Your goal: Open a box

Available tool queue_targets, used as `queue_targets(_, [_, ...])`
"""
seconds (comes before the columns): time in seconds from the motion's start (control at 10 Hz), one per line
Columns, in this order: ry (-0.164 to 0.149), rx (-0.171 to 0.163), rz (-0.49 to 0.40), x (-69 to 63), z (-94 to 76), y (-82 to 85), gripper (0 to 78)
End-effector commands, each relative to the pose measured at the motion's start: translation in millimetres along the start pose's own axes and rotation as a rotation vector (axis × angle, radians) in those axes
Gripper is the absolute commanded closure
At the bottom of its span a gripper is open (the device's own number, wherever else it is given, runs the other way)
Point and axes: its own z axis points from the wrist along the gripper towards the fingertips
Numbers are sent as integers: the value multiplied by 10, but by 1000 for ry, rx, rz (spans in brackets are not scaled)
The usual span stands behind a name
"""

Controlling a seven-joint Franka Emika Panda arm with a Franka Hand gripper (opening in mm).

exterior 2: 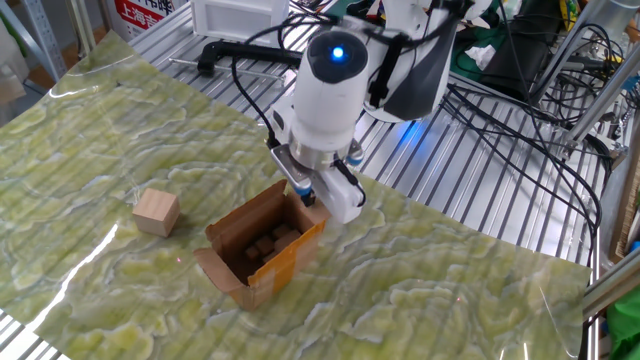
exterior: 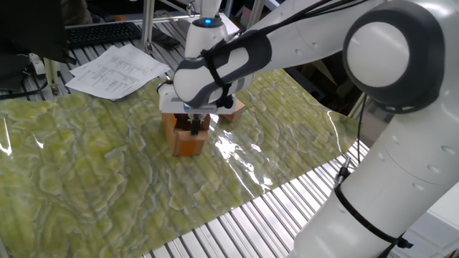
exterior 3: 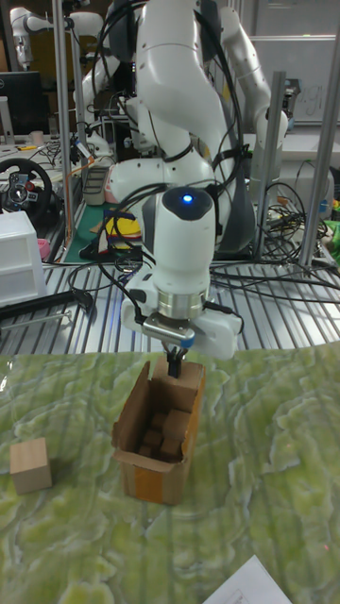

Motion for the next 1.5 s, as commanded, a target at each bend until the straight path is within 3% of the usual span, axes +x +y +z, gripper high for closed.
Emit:
queue_targets(0.1, [4, -1, -5, -8, -141, -17, 776])
queue_targets(0.4, [-7, -4, -5, -112, -282, 48, 776])
queue_targets(0.8, [-11, -9, 28, -396, -422, 245, 776])
queue_targets(0.9, [-10, -11, 28, -411, -424, 249, 776])
queue_targets(1.0, [-8, -15, 28, -522, -439, 268, 776])
queue_targets(1.5, [-4, -14, -23, -609, -474, 278, 776])
